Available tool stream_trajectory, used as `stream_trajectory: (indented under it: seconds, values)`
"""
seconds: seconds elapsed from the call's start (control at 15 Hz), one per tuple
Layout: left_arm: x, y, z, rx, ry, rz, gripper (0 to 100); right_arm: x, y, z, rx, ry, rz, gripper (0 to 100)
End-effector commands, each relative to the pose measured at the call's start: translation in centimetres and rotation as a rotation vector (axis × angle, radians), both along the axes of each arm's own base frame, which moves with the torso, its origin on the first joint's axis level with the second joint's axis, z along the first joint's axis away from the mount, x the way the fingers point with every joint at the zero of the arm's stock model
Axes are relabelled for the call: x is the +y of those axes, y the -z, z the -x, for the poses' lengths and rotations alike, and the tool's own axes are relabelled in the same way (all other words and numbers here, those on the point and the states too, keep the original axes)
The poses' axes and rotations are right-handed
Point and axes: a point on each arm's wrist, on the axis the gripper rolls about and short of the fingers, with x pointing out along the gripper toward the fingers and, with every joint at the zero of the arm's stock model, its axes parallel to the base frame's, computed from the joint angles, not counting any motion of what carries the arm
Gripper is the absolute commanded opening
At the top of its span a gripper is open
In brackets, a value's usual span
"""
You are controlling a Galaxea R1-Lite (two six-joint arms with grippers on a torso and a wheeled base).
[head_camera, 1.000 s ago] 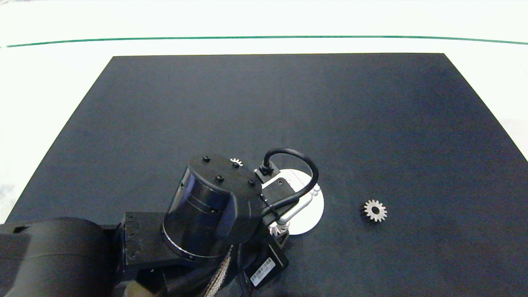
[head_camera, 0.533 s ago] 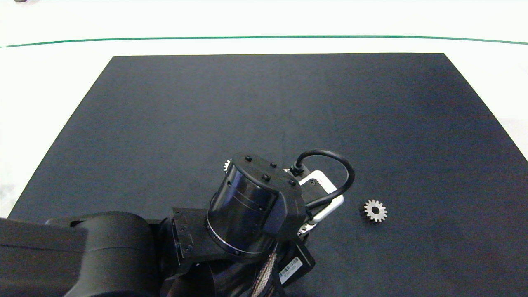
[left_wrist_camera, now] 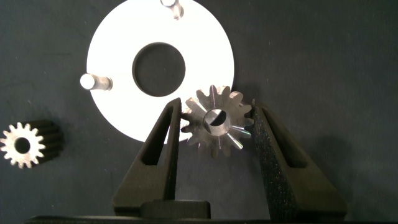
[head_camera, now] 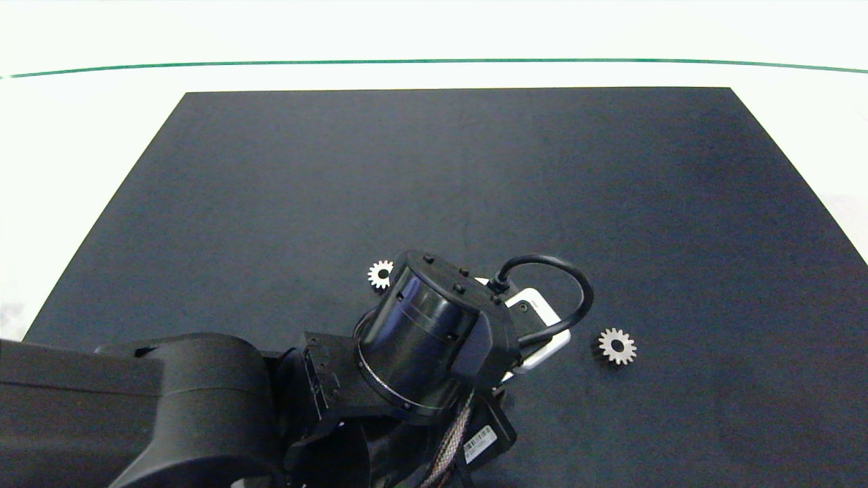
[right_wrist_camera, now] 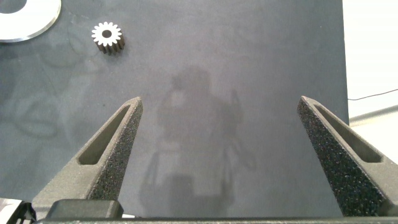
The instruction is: Install three planetary gears onto the carrier pins
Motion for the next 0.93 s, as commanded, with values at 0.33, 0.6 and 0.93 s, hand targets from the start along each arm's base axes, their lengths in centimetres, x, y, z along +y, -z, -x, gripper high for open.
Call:
stream_trajectory:
  seconds: [0.33,0.6,0.93]
  values:
    - [-0.41,0.09,-0.41,-0.004,-0.004,-0.003,0,0.00,0.00,0.00,0.001,-0.001,0.001,100]
    - [-0.36,0.28,-0.55,-0.002,-0.008,-0.009,0,0.00,0.00,0.00,0.001,0.001,0.002,100]
    - [-0.16,0.51,-0.95,-0.001,-0.018,-0.020,0,-0.02,0.06,0.16,-0.007,0.001,0.001,100]
